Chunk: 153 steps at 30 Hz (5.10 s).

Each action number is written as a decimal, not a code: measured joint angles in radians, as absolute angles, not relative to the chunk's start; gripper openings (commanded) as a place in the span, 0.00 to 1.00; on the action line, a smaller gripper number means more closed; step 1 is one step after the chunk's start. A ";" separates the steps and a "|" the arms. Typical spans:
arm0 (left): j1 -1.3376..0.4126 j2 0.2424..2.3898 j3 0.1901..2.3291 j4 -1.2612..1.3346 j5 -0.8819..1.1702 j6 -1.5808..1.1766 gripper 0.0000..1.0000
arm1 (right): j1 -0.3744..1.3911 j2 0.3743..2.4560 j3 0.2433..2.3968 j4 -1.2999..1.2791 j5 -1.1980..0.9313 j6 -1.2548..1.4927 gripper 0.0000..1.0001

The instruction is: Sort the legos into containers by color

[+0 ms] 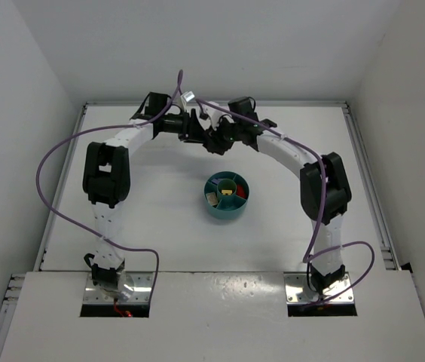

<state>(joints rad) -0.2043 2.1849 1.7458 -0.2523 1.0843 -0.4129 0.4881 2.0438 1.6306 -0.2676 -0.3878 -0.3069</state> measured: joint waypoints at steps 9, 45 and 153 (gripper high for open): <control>-0.202 2.201 1.743 -0.224 1.100 -0.437 0.09 | 0.499 2.039 1.613 -0.240 -0.400 -0.302 0.31; -0.349 2.128 1.624 -0.588 0.653 0.179 0.00 | 0.279 1.835 1.312 -0.160 -0.077 0.011 0.99; -0.348 1.609 1.320 -0.422 0.585 -0.008 1.00 | 0.094 1.660 1.028 -0.165 -0.197 0.073 0.99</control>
<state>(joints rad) -0.3481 1.6089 1.3205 -0.4217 0.5846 -0.0082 0.0944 1.6596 1.0279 -0.1650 -0.1974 0.0731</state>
